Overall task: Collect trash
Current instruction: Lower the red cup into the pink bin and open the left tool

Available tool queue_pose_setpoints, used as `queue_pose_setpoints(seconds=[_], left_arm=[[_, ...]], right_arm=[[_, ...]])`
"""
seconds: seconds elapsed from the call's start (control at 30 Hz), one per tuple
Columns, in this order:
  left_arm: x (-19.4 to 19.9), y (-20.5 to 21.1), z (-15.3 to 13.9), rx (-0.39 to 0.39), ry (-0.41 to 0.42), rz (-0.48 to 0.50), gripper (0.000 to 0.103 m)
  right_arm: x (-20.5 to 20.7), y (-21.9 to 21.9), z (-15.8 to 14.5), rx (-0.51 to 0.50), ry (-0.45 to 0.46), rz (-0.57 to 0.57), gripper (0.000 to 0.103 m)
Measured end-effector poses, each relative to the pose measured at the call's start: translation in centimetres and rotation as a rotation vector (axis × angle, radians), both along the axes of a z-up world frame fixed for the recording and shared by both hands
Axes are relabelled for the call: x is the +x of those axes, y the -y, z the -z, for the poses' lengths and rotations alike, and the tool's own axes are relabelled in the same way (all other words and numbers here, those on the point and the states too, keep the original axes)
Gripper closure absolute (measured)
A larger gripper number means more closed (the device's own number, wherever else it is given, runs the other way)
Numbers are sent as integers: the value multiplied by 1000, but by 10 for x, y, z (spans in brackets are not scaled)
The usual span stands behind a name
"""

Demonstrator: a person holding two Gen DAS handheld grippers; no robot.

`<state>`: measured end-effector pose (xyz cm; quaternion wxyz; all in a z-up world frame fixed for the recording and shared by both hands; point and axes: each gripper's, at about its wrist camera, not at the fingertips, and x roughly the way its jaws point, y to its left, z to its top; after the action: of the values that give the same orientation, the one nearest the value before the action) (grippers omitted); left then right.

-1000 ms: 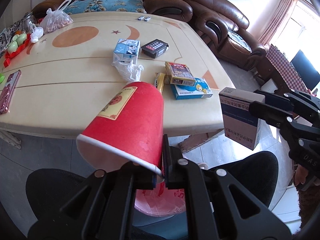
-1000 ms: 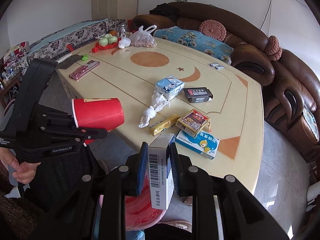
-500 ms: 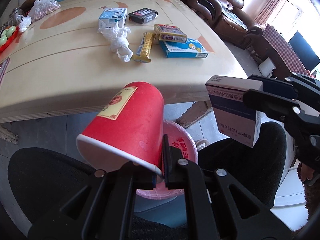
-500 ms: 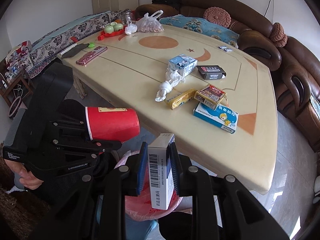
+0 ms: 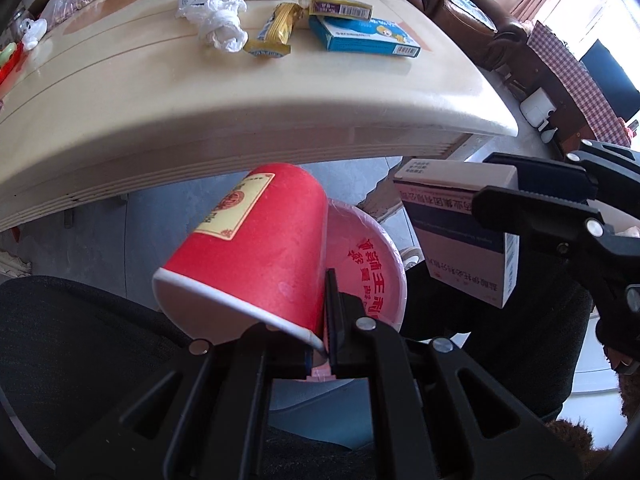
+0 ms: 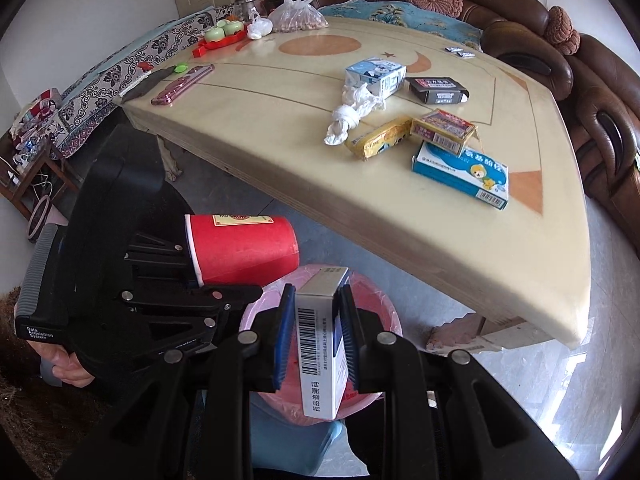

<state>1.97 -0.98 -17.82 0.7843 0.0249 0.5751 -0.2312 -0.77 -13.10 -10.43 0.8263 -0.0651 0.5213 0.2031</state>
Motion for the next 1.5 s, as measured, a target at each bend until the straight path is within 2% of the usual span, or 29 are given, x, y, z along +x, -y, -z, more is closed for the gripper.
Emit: queue_pose_setpoints(seconds=[0.7, 1.0, 1.5], left_arm=[[30, 13, 105, 15, -281, -31, 97], [48, 26, 145, 52, -401, -48, 97], [62, 31, 202, 113, -576, -106, 97]], right_arm=[[27, 21, 116, 49, -196, 116, 80], [38, 26, 167, 74, -274, 163, 80], [51, 36, 231, 81, -425, 214, 80]])
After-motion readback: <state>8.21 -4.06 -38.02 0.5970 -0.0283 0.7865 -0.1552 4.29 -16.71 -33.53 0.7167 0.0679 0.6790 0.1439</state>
